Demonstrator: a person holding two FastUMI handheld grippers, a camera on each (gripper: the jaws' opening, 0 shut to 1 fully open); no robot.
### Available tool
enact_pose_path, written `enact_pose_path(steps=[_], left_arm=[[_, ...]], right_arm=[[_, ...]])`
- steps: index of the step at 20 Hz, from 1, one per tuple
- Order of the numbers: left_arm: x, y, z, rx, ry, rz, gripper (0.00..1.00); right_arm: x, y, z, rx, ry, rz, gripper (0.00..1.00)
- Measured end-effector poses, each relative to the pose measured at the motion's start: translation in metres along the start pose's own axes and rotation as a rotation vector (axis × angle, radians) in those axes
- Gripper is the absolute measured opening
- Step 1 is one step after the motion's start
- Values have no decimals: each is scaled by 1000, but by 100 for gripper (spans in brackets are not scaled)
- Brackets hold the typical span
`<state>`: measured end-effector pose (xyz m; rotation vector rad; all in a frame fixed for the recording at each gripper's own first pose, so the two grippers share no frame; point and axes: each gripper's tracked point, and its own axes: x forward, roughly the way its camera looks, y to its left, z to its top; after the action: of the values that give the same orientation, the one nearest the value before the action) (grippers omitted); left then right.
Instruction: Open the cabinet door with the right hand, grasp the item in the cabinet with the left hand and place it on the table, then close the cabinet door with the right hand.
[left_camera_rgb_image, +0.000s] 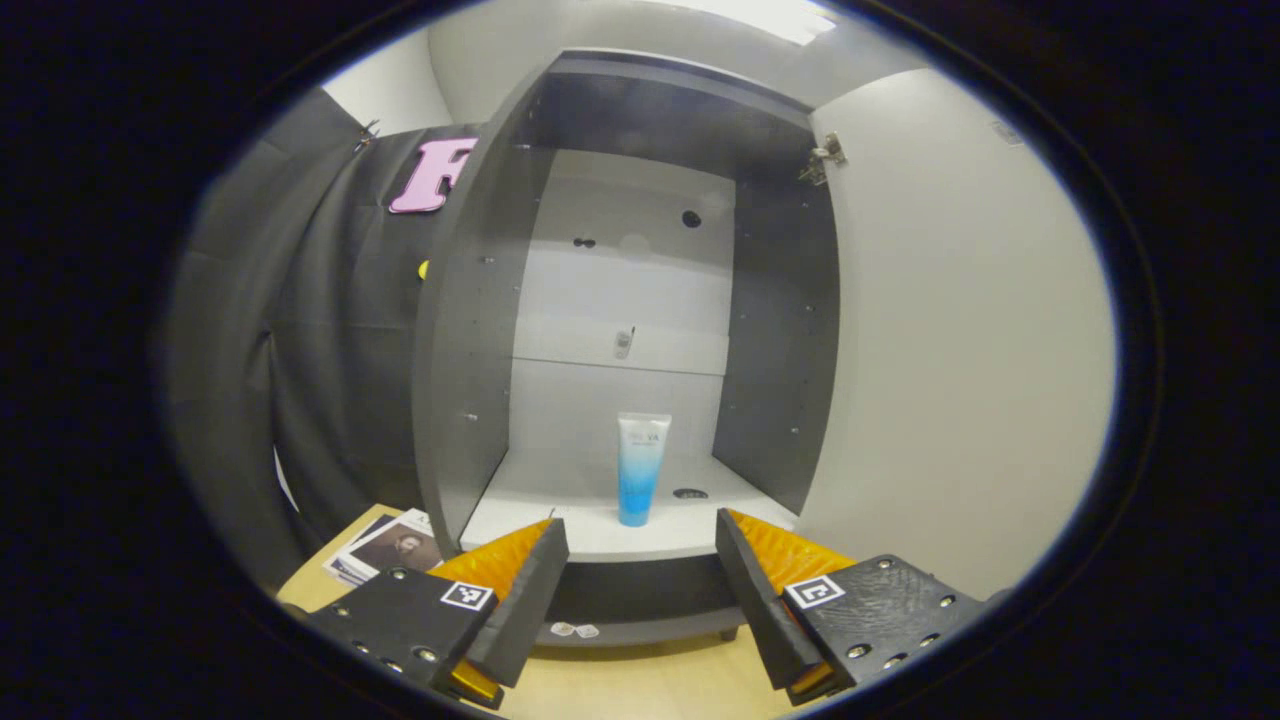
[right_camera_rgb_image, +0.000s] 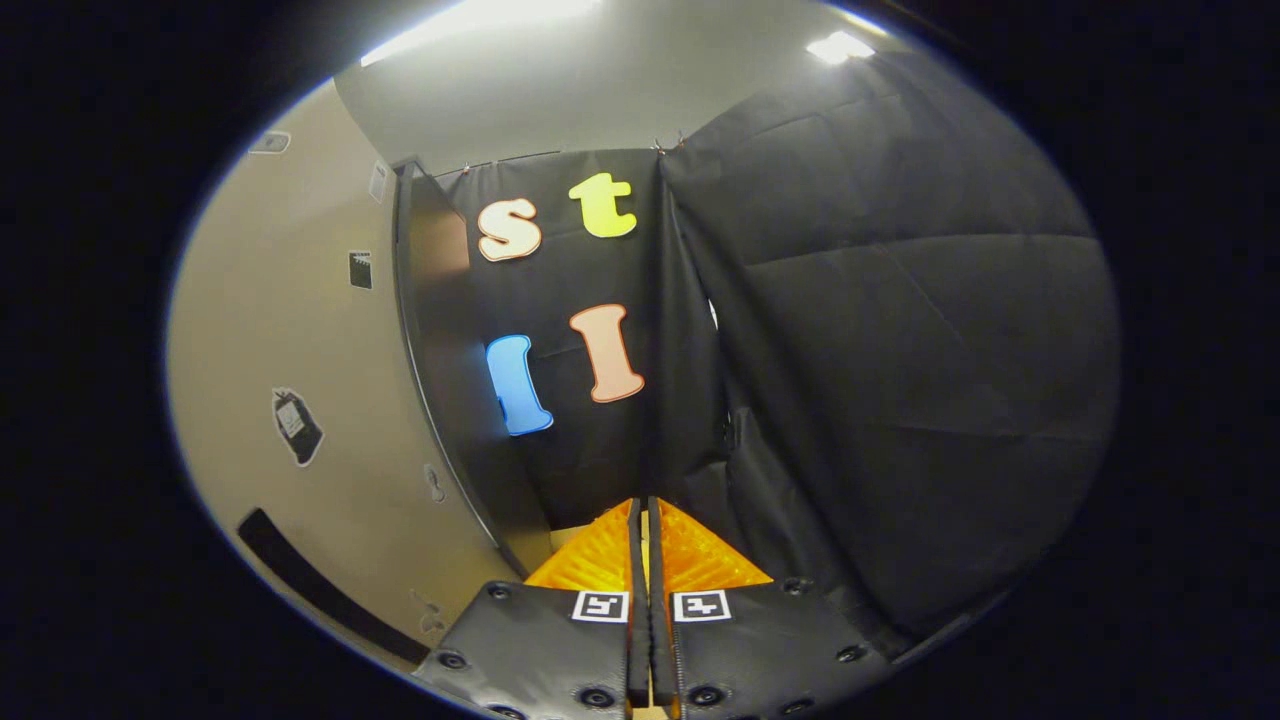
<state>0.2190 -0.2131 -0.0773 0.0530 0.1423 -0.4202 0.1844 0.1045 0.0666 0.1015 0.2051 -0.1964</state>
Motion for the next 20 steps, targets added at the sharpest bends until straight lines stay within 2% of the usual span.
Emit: enact_pose_path(steps=[2, 3, 5, 7, 8, 9, 10, 11, 12, 13, 16, 17, 18, 20], left_arm=[[28, -1, 3, -2, -3, 21, 90], [41, 0, 5, 0, -5, 31, 90], [62, 4, 7, 13, -11, 51, 90], [74, 3, 7, 32, -8, 58, 89], [81, 2, 6, 40, -6, 62, 89], [89, 1, 4, 45, -4, 60, 90], [97, -1, 2, 51, -1, 58, 90], [103, -3, 0, 59, 2, 55, 90], [110, -5, 0, 70, 5, 52, 90], [117, -7, -2, 84, 9, 53, 90], [136, -4, -8, 111, 21, 79, 90], [140, -3, -11, 107, 25, 85, 90], [143, -4, -12, 94, 30, 80, 90], [153, -3, -15, 62, 43, 72, 90]], right_arm=[[14, -5, 10, -15, -31, -5, 0], [20, -9, 14, -18, -44, -16, 2], [33, -28, 19, -27, -57, -69, 2], [44, -38, 20, -15, -57, -89, 8], [49, -43, 19, 0, -49, -93, 17], [54, -44, 17, 21, -35, -90, 19], [61, -48, 14, 42, -15, -97, 28], [69, -52, 11, 55, 1, -107, 26], [73, -54, 9, 59, 10, -115, 29], [79, -56, 9, 52, 13, -123, 26], [85, -63, 9, 1, 8, -142, 68], [88, -66, 8, -9, 7, -151, 79], [90, -67, 9, -8, 9, -157, 85], [92, -70, 7, 7, 13, -161, 86]])
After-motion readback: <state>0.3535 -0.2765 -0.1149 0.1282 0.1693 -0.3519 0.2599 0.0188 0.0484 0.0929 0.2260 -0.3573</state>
